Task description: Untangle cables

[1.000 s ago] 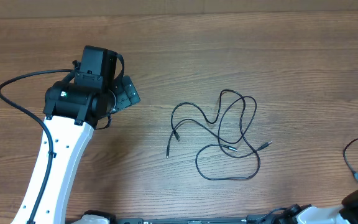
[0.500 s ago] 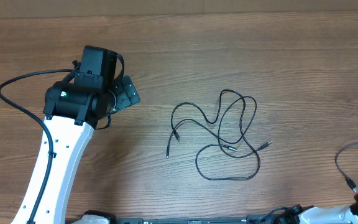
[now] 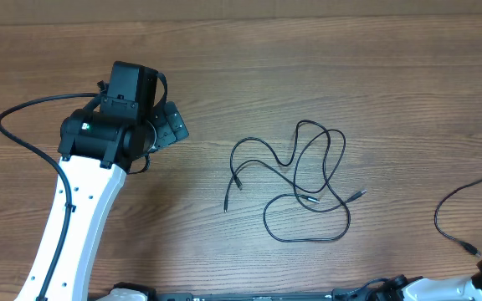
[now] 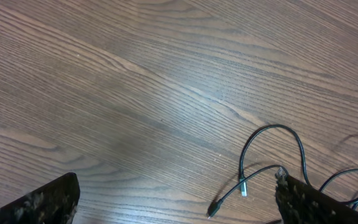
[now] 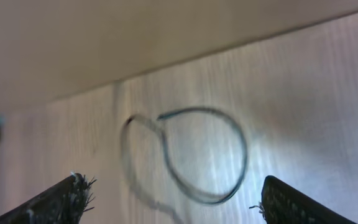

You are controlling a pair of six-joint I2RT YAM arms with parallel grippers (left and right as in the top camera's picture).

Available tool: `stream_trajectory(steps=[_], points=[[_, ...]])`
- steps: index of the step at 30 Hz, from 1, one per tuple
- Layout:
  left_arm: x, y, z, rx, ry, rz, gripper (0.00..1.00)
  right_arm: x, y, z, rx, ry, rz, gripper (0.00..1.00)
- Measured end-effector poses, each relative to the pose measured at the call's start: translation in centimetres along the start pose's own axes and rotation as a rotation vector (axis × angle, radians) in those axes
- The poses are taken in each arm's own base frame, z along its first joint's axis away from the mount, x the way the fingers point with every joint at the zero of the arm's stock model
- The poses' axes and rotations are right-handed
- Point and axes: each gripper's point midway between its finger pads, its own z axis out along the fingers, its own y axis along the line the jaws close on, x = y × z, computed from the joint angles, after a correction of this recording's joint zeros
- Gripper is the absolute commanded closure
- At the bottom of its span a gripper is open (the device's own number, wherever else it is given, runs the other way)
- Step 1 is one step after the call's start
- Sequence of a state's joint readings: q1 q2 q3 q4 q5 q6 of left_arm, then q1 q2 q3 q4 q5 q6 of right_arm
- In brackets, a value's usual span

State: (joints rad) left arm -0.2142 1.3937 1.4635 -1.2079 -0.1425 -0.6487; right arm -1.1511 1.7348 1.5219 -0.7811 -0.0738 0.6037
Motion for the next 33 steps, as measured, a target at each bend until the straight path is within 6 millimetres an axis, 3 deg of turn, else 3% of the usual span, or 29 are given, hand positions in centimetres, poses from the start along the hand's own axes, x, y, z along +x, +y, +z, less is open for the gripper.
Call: stream_trajectory(steps=[5, 11, 23, 29, 33], points=[[0.0, 0.0, 0.0, 0.0, 0.0, 0.0, 0.0, 2.7, 1.7, -0.2, -0.107, 0.134, -0.059, 0.12], [0.0, 0.0, 0.0, 0.0, 0.0, 0.0, 0.0, 7.6, 3.8, -1.0, -0.187, 0.303, -0.163, 0.11], [0.0, 0.0, 0.0, 0.0, 0.0, 0.0, 0.0, 22.1, 9.8, -4.1, -0.315, 0.576, -0.648, 0.11], [0.0, 0.0, 0.0, 0.0, 0.0, 0.0, 0.01, 29.1, 10.6, -6.7, -0.352, 0.699, -0.858, 0.1], [0.0, 0.0, 0.0, 0.0, 0.0, 0.0, 0.01, 33.0, 9.8, -8.6, -0.355, 0.789, -0.982, 0.09]])
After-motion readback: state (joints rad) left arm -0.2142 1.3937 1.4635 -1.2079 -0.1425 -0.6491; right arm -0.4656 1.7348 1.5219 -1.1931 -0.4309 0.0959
